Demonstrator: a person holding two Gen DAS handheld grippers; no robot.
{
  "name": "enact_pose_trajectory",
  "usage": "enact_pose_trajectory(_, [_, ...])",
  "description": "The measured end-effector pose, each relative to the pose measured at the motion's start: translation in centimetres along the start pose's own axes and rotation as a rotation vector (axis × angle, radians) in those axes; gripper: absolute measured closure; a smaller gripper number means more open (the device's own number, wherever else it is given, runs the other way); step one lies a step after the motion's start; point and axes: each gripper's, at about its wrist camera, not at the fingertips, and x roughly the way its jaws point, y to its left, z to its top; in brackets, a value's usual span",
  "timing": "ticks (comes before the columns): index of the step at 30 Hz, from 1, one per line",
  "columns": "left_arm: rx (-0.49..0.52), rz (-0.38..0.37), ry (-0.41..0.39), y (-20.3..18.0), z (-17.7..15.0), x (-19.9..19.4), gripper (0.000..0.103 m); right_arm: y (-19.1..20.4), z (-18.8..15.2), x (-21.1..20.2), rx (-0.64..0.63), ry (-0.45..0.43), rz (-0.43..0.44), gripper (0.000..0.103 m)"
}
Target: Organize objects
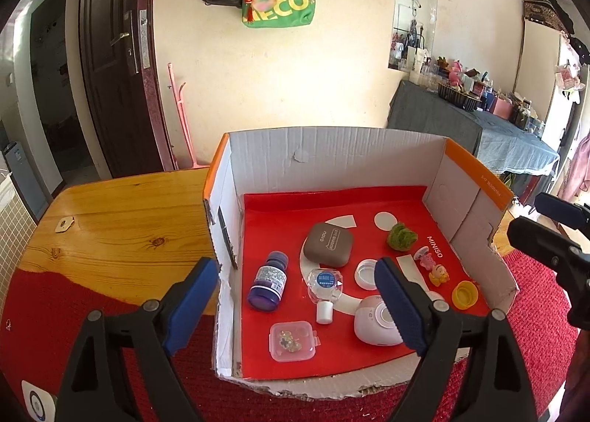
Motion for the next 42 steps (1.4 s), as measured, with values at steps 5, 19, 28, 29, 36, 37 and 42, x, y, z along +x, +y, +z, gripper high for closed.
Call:
enact_pose_trajectory(5, [-0.006, 0.035, -0.065, -0.1, -1.8, -1.2, 0.007, -0.2, -2.2, -1.2, 0.011, -0.098, 0.002, 0.011])
enact_pose_trajectory(19, [-0.007, 0.035, -0.106, -0.7, -4.7, -0.3, 0.002, 0.7, -6.6, 1.8, 0.003, -0.167, -0.053, 0.007])
enact_pose_trajectory(28, [0.001, 0.041, -0.074, -0.9, -5.3, 1.0, 0.002, -0.6, -7.0, 3.4, 0.057, -0.122, -0.063, 0.007])
enact_pose_trajectory(29, [0.0, 0.039, -0.075, -0.9, -5.3, 1.0, 0.002, -0.6, -7.0, 3.6, 0.059, -0.113, -0.075, 0.007])
enact_pose_trajectory(36, [-0.002, 0.041, -0.074, -0.9, -5.4, 1.0, 0.001, -1.0, -7.0, 4.4, 0.075, -0.076, -0.065, 0.006])
enact_pose_trajectory(37, [-0.003, 0.042, -0.075, -0.9, -5.4, 1.0, 0.001, -1.1, -7.0, 4.4, 0.079, -0.072, -0.065, 0.006])
enact_pose_trajectory(42, [-0.011, 0.049, -0.074, -0.9, -5.4, 1.2, 0.0, -1.3, -7.1, 4.7, 0.082, -0.059, -0.063, 0.006])
